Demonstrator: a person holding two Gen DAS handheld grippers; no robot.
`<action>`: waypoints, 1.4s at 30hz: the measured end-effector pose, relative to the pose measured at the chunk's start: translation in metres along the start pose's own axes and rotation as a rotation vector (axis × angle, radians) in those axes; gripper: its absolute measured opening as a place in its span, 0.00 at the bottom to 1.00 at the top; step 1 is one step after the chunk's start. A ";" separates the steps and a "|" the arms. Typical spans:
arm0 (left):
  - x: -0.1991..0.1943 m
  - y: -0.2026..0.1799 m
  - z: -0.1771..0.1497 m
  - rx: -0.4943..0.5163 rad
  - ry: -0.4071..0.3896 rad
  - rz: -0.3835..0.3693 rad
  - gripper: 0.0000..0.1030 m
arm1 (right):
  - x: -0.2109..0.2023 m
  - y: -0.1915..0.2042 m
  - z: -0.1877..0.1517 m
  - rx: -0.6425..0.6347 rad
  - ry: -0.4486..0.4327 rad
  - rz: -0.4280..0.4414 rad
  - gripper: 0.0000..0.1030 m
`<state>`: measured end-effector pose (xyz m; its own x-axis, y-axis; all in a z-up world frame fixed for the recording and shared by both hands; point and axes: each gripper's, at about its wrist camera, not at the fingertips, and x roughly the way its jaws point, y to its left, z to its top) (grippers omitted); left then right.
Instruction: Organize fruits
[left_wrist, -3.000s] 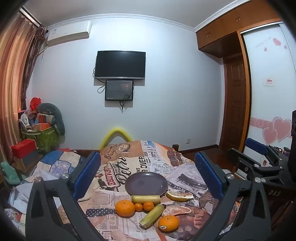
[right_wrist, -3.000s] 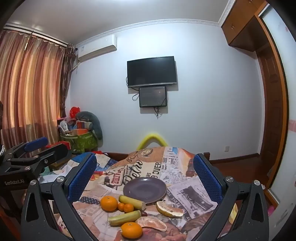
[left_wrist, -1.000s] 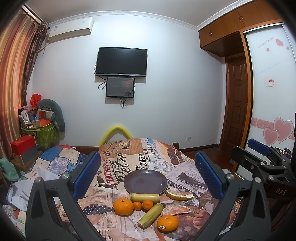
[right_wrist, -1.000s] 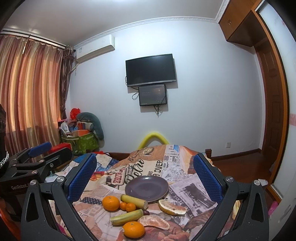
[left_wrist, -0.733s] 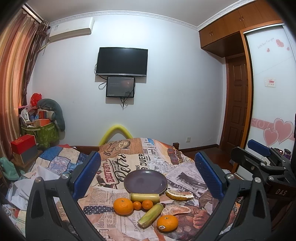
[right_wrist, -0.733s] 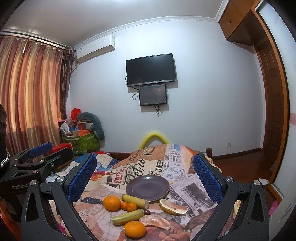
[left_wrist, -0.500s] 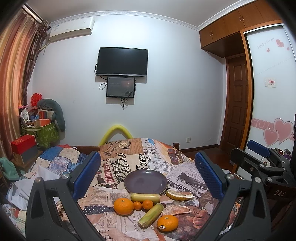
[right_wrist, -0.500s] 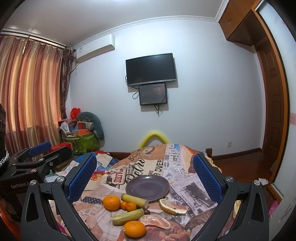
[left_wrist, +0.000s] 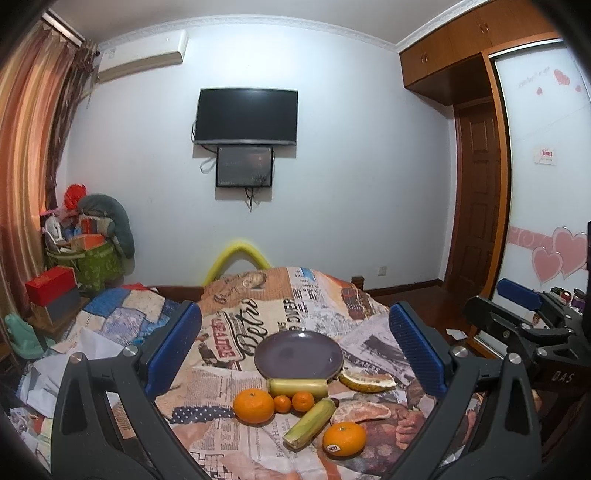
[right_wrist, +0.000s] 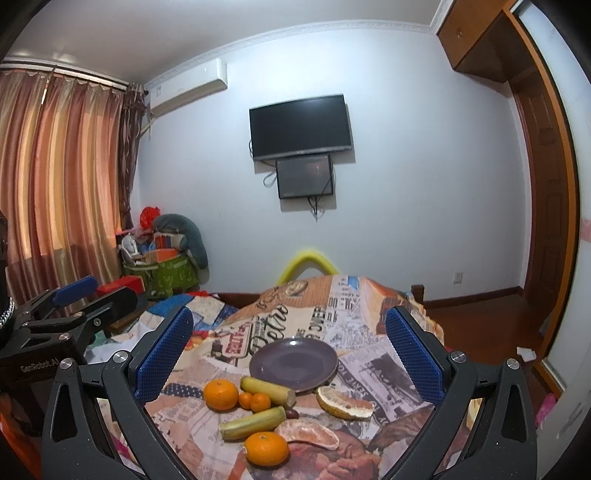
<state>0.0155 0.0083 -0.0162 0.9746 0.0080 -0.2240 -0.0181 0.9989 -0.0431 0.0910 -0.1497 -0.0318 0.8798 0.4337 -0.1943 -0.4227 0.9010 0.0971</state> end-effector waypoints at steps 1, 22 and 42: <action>0.003 0.003 -0.002 -0.003 0.011 -0.007 1.00 | 0.002 -0.002 -0.002 0.003 0.013 0.006 1.00; 0.106 0.054 -0.083 0.016 0.472 -0.055 0.58 | 0.094 -0.008 -0.113 0.031 0.556 0.157 0.79; 0.169 0.040 -0.152 -0.001 0.740 -0.180 0.58 | 0.139 -0.008 -0.161 0.077 0.760 0.239 0.63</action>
<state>0.1453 0.0426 -0.2036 0.5585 -0.1883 -0.8078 0.1266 0.9818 -0.1414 0.1815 -0.0961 -0.2165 0.3665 0.5236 -0.7691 -0.5405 0.7927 0.2821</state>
